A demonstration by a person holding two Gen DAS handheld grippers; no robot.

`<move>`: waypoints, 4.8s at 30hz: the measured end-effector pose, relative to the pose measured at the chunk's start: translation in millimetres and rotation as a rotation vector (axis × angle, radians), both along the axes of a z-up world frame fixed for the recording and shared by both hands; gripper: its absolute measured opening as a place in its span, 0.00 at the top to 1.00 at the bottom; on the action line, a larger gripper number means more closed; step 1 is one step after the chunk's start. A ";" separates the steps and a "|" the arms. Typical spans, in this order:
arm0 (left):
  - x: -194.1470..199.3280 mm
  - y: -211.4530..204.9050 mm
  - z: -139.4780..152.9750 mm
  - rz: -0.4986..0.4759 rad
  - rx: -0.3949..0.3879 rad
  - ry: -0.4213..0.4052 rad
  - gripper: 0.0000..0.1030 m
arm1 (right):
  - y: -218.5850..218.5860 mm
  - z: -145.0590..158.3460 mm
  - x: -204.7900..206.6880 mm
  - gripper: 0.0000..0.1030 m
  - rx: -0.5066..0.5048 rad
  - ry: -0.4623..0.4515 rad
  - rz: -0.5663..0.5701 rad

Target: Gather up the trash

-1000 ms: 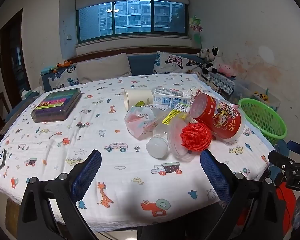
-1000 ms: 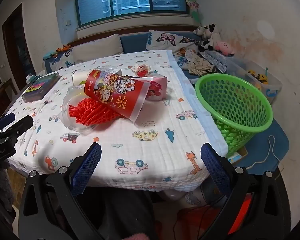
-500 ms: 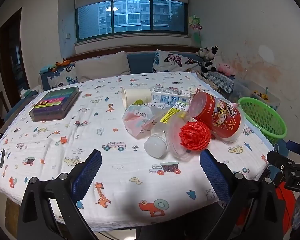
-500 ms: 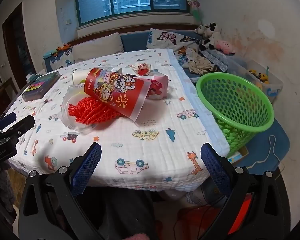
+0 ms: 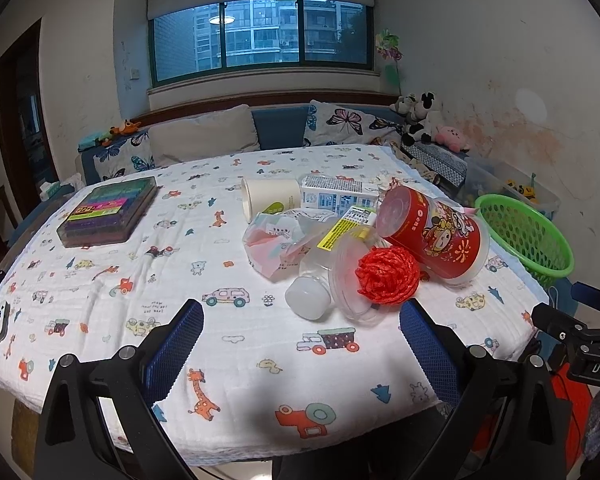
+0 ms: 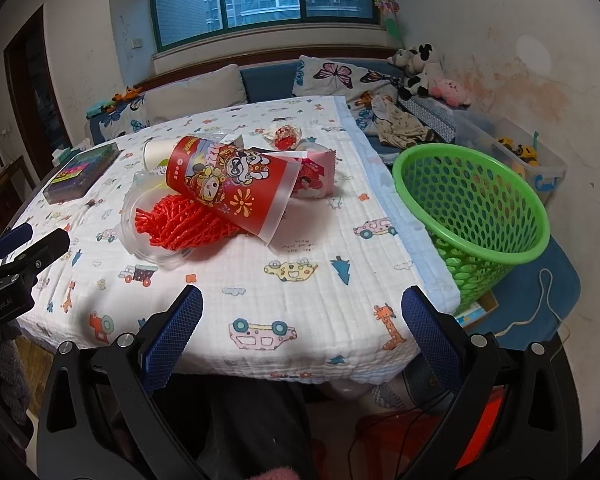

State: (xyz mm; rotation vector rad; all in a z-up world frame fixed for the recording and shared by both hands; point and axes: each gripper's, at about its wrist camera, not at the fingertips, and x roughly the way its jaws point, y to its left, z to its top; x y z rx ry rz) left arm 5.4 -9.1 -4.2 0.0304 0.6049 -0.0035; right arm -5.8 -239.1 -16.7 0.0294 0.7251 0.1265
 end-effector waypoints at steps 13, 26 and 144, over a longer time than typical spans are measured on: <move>3.5 -1.3 2.7 0.000 0.000 -0.001 0.07 | 0.1 -1.9 4.1 0.04 -0.001 0.007 0.002; 9.3 1.3 2.3 0.002 -0.005 0.002 0.07 | 2.8 -2.5 8.7 0.04 -0.003 0.012 0.010; 49.6 -97.4 -16.0 -0.730 -0.085 0.146 0.70 | -180.7 19.9 143.6 0.35 0.021 -0.071 -0.174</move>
